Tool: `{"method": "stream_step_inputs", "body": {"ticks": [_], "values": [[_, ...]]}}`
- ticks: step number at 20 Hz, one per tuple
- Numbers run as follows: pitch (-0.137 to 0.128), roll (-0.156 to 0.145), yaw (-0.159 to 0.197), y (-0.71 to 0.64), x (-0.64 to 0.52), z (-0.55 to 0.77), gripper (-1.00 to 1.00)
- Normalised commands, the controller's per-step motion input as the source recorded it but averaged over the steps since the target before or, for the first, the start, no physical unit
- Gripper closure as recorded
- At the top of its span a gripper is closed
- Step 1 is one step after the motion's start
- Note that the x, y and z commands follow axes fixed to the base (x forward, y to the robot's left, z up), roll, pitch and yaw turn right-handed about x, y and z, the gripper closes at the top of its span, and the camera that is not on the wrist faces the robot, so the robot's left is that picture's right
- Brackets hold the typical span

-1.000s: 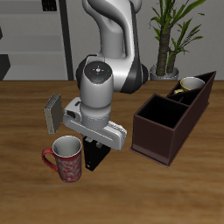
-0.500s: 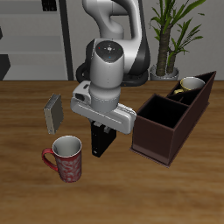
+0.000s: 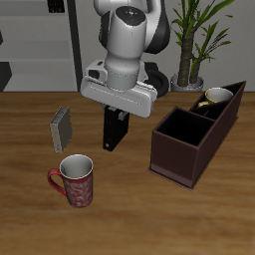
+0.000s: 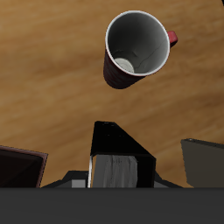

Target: Place the white-yellow mug into the left desk caddy's left compartment and place the black book into the left desk caddy's front compartment

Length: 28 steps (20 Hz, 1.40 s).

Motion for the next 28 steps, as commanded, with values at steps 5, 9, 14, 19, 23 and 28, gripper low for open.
{"method": "stream_step_inputs", "body": {"ticks": [5, 9, 14, 19, 23, 28], "values": [[-0.062, -0.013, 0.038, 0.05, -0.49, 0.28, 1.0], [-0.011, -0.019, -0.006, 0.22, -0.37, 0.04, 1.0], [-0.007, -0.018, 0.005, 0.16, -0.28, 0.0, 1.0], [0.008, 0.01, -0.018, 0.28, -0.37, 0.03, 1.0], [-0.03, 0.047, -0.001, 0.47, -0.41, 0.02, 1.0], [-0.026, 0.038, -0.042, 0.42, -0.42, -0.03, 1.0]]}}
